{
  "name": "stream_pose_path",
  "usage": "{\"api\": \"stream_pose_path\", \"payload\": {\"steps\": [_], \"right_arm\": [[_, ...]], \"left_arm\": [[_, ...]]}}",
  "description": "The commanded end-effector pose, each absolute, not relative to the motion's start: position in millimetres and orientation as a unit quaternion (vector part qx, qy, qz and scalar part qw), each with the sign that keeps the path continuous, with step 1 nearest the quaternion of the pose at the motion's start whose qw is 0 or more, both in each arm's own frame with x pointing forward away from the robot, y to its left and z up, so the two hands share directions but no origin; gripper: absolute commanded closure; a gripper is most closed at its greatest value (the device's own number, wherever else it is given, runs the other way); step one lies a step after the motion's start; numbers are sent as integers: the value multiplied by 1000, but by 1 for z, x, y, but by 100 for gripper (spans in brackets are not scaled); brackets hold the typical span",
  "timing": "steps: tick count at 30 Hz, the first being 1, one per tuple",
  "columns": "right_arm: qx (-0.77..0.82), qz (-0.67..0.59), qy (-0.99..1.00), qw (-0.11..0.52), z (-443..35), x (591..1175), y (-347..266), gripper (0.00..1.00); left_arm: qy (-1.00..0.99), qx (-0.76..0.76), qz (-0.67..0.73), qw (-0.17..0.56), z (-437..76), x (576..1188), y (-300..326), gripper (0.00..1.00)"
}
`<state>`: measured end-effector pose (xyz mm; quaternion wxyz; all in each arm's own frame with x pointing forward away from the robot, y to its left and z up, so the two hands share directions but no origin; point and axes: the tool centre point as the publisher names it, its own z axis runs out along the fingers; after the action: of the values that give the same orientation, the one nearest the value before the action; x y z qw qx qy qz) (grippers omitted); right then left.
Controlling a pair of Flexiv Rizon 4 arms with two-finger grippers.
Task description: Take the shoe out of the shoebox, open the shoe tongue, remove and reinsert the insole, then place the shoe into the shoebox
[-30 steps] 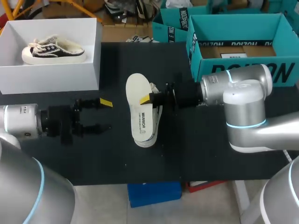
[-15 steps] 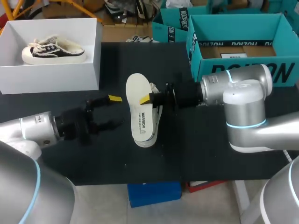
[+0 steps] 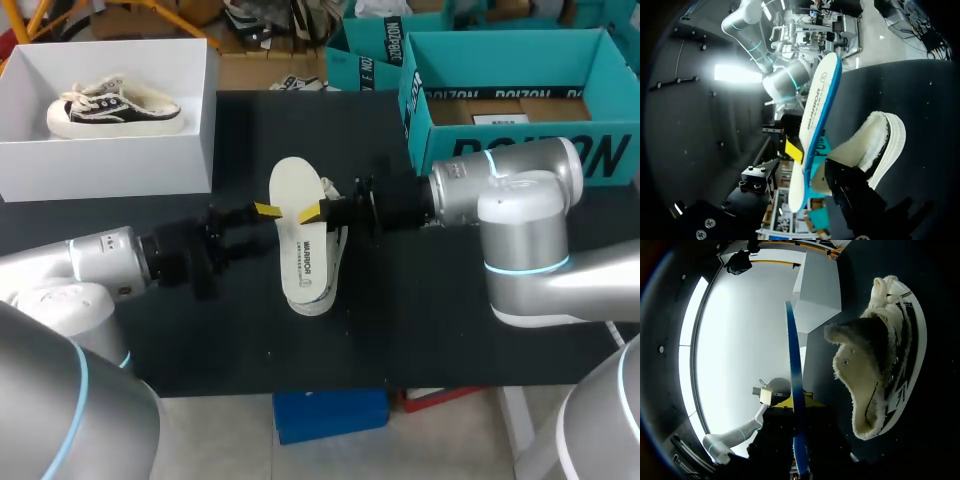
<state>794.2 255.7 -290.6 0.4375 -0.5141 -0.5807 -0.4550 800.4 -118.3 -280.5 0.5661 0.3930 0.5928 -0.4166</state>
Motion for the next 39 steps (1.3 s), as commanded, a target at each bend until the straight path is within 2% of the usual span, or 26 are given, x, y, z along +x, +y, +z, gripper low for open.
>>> {"api": "stream_pose_path", "payload": {"steps": [1,15,16,19,26,27,28,39], "right_arm": [[-515,-454,-581,437,-291,795,257,100],[-515,-454,-581,437,-291,795,257,100],[-515,-454,-581,437,-291,795,257,100],[-515,-454,-581,437,-291,795,257,100],[-515,-454,-581,437,-291,795,257,100],[-515,-454,-581,437,-291,795,257,14],[-516,-457,-577,437,-291,795,256,0],[-567,-459,-562,390,-287,783,242,0]], "left_arm": [[593,395,-414,567,-282,804,-122,62],[589,409,-412,562,-284,811,-132,63],[589,409,-412,562,-284,812,-132,67],[591,408,-413,561,-286,813,-132,100],[591,411,-417,554,-290,812,-133,100],[592,412,-418,552,-291,812,-132,100],[592,414,-419,550,-291,811,-132,100],[634,430,-417,489,-288,789,-106,100]]}}
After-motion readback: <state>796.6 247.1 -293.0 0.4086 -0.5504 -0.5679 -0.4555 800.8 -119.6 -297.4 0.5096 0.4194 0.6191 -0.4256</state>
